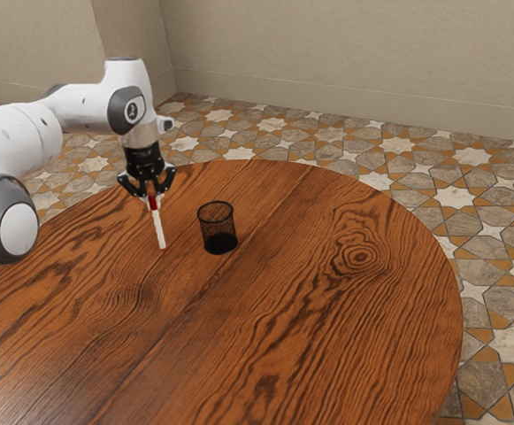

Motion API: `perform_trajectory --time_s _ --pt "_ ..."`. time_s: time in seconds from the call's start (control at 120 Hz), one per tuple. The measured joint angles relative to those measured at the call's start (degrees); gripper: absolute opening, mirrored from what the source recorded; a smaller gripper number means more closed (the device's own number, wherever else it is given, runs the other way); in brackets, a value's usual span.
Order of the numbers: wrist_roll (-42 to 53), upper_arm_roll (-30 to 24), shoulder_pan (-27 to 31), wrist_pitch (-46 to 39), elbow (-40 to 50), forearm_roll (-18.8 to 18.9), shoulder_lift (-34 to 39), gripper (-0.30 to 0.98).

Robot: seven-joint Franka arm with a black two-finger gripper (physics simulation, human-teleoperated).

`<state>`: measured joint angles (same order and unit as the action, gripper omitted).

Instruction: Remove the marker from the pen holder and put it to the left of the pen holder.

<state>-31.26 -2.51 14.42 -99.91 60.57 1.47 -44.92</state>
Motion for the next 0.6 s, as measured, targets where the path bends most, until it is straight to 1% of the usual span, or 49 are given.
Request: perform_trajectory --time_s 0.108,0.183,0.233,0.333,0.375,0.408,0.45,0.508,0.567,0.6 --pt "0.2 -0.4 0.8 -0.6 -0.1 -0.8 0.0 0.26" --pt "0.3 -0.6 1.2 -0.8 0.1 -1.1 1.6 0.39" --pt "0.4 -0.5 0.6 -0.5 2.7 -0.9 7.0 0.45" --pt "2.4 -1.2 -2.4 1.4 15.2 0.4 25.9 0.54" --pt "3.5 -4.3 -3.2 3.3 19.7 1.1 33.4 0.57" --pt "4.4 -7.1 -3.9 4.8 22.3 1.5 37.8 0.58" --pt "5.3 -10.2 -4.8 6.4 24.1 2.4 40.9 0.6" --pt "6.6 -12.9 -7.2 8.1 24.9 3.8 42.5 0.62" --pt "7.8 -14.0 -10.1 9.4 24.8 5.0 42.9 0.64" --pt "8.5 -13.1 -12.7 10.0 24.6 5.9 43.0 0.64"
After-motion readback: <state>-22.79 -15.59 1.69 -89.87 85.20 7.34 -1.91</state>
